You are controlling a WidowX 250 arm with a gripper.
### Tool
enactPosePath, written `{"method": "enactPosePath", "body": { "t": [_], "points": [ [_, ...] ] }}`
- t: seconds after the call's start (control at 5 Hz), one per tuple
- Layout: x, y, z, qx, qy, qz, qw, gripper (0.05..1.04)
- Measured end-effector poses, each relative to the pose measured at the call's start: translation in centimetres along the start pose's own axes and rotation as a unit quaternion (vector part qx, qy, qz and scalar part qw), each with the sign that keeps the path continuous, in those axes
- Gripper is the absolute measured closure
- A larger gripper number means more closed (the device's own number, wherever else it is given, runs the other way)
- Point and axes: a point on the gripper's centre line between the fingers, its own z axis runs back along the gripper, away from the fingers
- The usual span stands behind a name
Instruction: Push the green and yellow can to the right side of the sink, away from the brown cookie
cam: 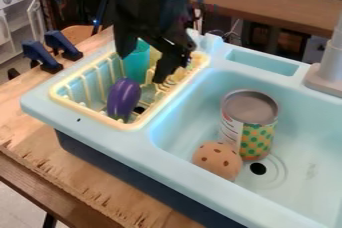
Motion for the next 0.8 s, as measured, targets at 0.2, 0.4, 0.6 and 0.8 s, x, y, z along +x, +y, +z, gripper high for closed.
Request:
{"method": "enactPosePath", "body": {
  "t": [0.2,0.4,0.6,0.8],
  "points": [
    [0.0,-0.6,-0.1,0.008,-0.01,0.022,0.9997,0.081],
    [0.0,-1.8,0.7,0.029,-0.02,0.003,0.9994,0.081],
    [0.6,-2.4,0.7,0.006,-0.037,0.002,0.9993,0.081],
    [0.9,-3.3,1.0,0.017,-0.042,-0.002,0.999,0.081]
  ]
}}
